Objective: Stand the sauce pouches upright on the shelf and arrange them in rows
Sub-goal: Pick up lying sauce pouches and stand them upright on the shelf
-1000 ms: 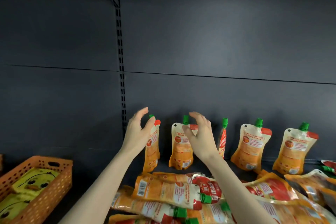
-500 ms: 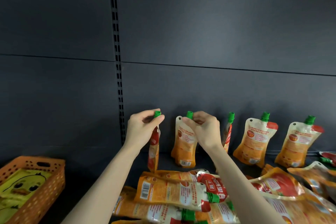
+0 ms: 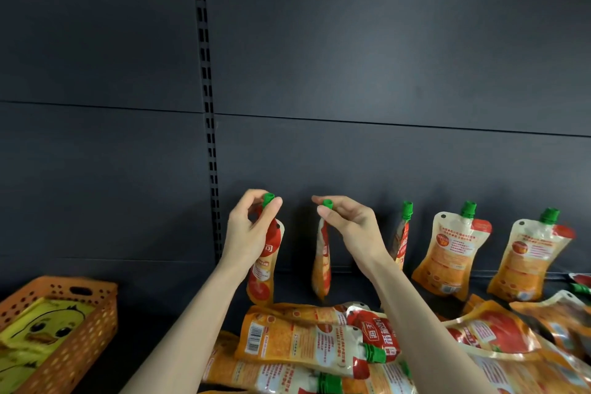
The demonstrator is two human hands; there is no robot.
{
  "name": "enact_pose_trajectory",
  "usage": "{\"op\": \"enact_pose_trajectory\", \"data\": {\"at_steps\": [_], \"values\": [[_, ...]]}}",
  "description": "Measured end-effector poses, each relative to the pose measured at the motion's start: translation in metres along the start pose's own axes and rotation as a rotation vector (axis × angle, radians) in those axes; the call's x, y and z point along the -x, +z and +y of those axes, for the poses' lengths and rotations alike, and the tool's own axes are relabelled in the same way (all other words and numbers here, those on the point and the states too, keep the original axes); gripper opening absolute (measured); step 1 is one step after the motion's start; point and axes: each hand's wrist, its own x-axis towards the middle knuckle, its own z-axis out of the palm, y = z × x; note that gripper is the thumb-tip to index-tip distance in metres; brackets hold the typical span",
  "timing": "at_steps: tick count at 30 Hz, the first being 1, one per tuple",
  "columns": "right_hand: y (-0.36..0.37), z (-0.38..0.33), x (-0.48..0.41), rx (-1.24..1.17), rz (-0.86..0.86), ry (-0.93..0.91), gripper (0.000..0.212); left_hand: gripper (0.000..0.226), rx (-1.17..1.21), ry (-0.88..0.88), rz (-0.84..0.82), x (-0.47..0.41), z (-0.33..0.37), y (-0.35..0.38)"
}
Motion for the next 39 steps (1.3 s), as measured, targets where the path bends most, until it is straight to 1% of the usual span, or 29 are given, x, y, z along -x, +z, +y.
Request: {"op": "enact_pose_trajectory", "data": {"at_steps": [2, 5, 7, 9, 11, 13, 14, 16, 18, 19, 22, 25, 27, 29, 31, 34, 37, 39], "values": [[0.003, 0.001, -0.002, -0.045, 0.069, -0.024, 0.013, 0.011, -0.015, 0.048, 0.071, -0.001, 0.002, 0.003], [0.007, 0.005, -0.005, -0.032, 0.166, -0.06, 0.012, 0.012, -0.031, 0.11, 0.236, -0.002, 0.004, 0.012], [0.01, 0.008, -0.006, -0.018, 0.186, -0.074, 0.013, 0.014, -0.032, 0.13, 0.32, 0.001, 0.003, 0.021], [0.011, 0.011, -0.006, 0.022, 0.193, -0.077, 0.013, 0.018, -0.059, 0.139, 0.352, 0.007, -0.005, 0.028], [0.009, 0.014, -0.007, 0.065, 0.184, -0.063, 0.015, 0.024, -0.097, 0.158, 0.32, 0.012, -0.013, 0.03], [0.005, 0.019, -0.008, 0.077, 0.156, -0.013, 0.022, 0.034, -0.101, 0.126, 0.229, 0.012, -0.018, 0.026], [0.003, 0.023, -0.008, 0.072, 0.13, 0.031, 0.027, 0.041, -0.079, 0.075, 0.167, 0.011, -0.02, 0.021], [0.0, 0.033, -0.005, 0.079, 0.051, 0.116, 0.033, 0.047, 0.011, -0.084, 0.018, 0.011, -0.024, 0.014], [-0.002, 0.046, 0.001, 0.102, -0.016, 0.169, 0.033, 0.046, 0.03, -0.246, -0.105, 0.015, -0.031, 0.011], [-0.002, 0.051, 0.004, 0.1, -0.024, 0.18, 0.032, 0.045, 0.025, -0.297, -0.133, 0.018, -0.034, 0.01], [-0.009, 0.056, 0.008, 0.11, 0.017, 0.166, 0.029, 0.036, 0.059, -0.314, -0.103, 0.022, -0.04, 0.01], [-0.019, 0.055, 0.007, 0.164, 0.059, 0.201, 0.033, 0.038, 0.038, -0.323, -0.109, 0.021, -0.042, 0.009], [-0.023, 0.056, 0.007, 0.19, 0.034, 0.214, 0.038, 0.037, 0.023, -0.338, -0.181, 0.021, -0.043, 0.006], [-0.023, 0.059, 0.009, 0.269, -0.002, 0.225, 0.044, 0.038, 0.005, -0.352, -0.265, 0.02, -0.044, 0.0], [-0.022, 0.061, 0.01, 0.283, 0.003, 0.239, 0.046, 0.04, -0.016, -0.352, -0.315, 0.02, -0.045, -0.004], [-0.023, 0.059, 0.009, 0.324, -0.007, 0.227, 0.046, 0.042, -0.034, -0.321, -0.275, 0.019, -0.047, -0.003], [-0.024, 0.055, 0.008, 0.398, 0.015, 0.217, 0.058, 0.042, -0.043, -0.293, -0.229, 0.019, -0.049, 0.001], [-0.022, 0.053, 0.01, 0.41, 0.029, 0.217, 0.062, 0.043, -0.057, -0.288, -0.232, 0.019, -0.05, 0.001]]}}
